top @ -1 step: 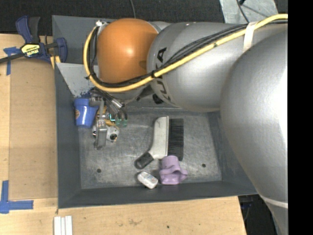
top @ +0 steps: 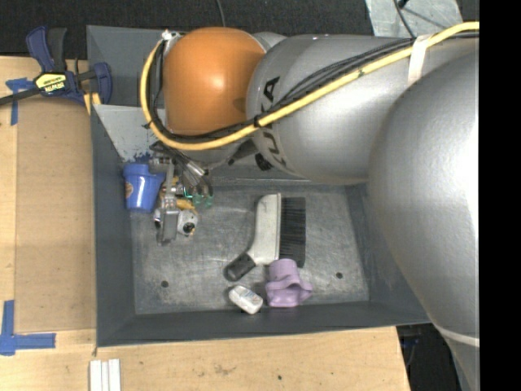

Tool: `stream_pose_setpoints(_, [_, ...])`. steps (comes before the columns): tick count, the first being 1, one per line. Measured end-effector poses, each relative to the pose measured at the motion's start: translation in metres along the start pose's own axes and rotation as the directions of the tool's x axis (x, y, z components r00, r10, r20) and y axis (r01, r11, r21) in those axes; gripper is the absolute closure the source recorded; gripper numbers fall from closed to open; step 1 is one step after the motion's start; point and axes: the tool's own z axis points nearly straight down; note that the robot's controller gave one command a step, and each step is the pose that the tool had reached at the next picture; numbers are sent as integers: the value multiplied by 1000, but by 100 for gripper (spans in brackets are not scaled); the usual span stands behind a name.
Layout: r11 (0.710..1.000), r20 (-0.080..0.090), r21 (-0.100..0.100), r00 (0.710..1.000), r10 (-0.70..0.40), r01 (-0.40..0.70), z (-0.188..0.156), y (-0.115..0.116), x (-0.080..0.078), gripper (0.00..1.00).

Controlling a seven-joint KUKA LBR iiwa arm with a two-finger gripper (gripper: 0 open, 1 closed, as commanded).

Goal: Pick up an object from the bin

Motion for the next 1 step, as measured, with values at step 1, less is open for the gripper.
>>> stream_pose_setpoints(1, [998, 0, -1, 998, 59, -59, 21, -17, -19, 0])
